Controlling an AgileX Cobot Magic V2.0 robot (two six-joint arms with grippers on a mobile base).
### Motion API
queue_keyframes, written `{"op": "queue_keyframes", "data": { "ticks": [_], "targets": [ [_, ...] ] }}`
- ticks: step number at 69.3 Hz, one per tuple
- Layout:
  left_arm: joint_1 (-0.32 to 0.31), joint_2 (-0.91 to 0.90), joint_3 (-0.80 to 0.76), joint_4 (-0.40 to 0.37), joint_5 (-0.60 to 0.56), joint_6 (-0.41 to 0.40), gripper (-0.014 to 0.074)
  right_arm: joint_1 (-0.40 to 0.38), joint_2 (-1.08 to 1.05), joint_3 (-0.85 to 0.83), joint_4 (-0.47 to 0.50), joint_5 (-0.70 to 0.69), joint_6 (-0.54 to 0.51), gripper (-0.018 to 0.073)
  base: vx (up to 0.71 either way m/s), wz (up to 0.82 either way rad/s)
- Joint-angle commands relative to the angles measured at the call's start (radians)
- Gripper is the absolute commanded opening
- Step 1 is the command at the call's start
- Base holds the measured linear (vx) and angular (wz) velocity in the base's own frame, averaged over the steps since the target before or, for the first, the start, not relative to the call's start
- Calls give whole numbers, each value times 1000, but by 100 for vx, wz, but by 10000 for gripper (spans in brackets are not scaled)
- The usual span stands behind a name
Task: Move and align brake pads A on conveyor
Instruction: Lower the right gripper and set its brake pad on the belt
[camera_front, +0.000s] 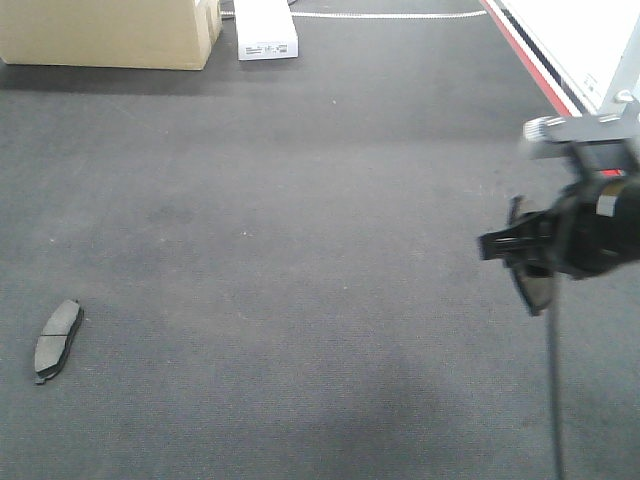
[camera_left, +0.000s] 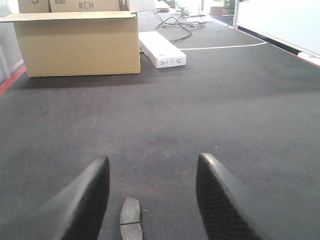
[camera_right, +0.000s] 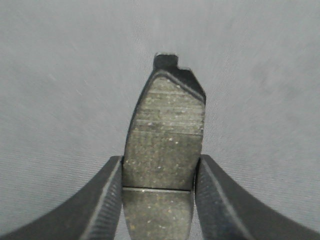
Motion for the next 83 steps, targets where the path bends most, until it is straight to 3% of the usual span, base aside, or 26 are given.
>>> {"op": "queue_keyframes", "data": {
  "ticks": [1, 22, 36, 52, 62, 83],
  "targets": [
    [-1, 8, -22, -10, -81, -6, 388, -5, 64, -83, -15, -23, -26, 28, 0, 0],
    [-1, 8, -22, -10, -81, -6, 388, -8, 301, -188, -13, -15, -32, 34, 0, 0],
    [-1, 8, -22, -10, -81, -6, 388, -67, 413, -238, 101, -17, -70, 41, 0, 0],
    [-1, 8, -22, -10, -81, -6, 388, -74, 483, -267, 87, -13, -97, 82, 0, 0],
    [-1, 8, -22, -10, -81, -6, 388, -74, 510, -267, 63, -28, -114, 188, 0, 0],
    [-1, 8, -22, -10, -81, -6, 388, -74, 504, -267, -2, -39, -112, 554, 0, 0]
  ]
}}
